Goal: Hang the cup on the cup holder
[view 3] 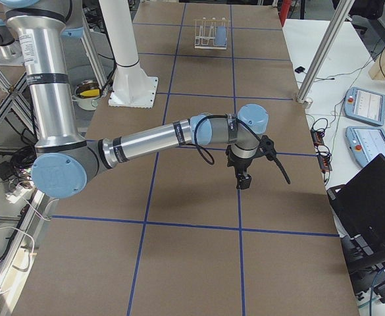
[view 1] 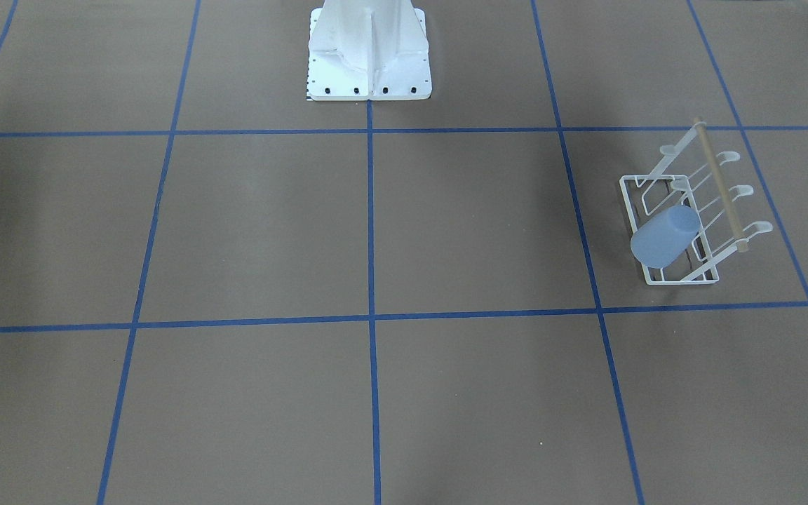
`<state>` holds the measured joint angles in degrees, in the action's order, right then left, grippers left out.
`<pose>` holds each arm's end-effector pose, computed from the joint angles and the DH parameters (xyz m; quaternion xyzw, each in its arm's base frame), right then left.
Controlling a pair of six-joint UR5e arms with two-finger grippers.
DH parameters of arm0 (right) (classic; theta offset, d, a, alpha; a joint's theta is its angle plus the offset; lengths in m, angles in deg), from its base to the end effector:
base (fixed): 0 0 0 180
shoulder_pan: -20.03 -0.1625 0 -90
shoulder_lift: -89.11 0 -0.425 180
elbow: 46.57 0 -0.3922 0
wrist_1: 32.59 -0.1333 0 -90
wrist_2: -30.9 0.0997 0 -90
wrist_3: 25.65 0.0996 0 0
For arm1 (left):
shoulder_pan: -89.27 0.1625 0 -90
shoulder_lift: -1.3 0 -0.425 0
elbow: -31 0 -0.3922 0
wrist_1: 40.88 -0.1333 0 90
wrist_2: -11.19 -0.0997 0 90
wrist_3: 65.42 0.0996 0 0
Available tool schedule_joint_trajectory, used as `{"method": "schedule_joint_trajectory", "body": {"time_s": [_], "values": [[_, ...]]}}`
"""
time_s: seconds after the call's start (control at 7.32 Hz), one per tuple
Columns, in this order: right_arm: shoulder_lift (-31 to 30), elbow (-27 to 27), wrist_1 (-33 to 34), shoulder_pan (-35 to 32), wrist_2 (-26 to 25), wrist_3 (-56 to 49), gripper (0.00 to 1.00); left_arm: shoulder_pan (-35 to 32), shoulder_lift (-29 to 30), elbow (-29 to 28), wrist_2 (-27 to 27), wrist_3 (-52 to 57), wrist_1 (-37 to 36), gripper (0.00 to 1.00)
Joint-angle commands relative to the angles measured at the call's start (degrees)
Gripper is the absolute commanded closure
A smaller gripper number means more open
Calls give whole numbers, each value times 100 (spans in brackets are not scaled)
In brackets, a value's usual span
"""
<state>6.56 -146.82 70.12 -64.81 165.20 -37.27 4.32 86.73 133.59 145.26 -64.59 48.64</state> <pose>0.0154 -0.5378 0.5270 0.0615 -0.3738 -0.1513 0.9130 -0.0230 -0.4666 0.5893 0.0471 0.3764 0.0721 0.9225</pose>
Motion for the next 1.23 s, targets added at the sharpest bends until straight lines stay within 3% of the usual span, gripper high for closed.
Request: {"method": "schedule_joint_trajectory", "body": {"time_s": [0.0, 0.27, 1.09], "values": [[-41, -47, 21, -6, -201, 10, 0, -48, 8, -160, 181, -274, 13, 2], [-41, -56, 29, 63, -185, 28, 0, -48, 52, -99, 434, -504, -48, 1], [38, 6, 29, 257, -185, 72, 0, -83, 0, 112, 479, -830, 4, 1]]}}
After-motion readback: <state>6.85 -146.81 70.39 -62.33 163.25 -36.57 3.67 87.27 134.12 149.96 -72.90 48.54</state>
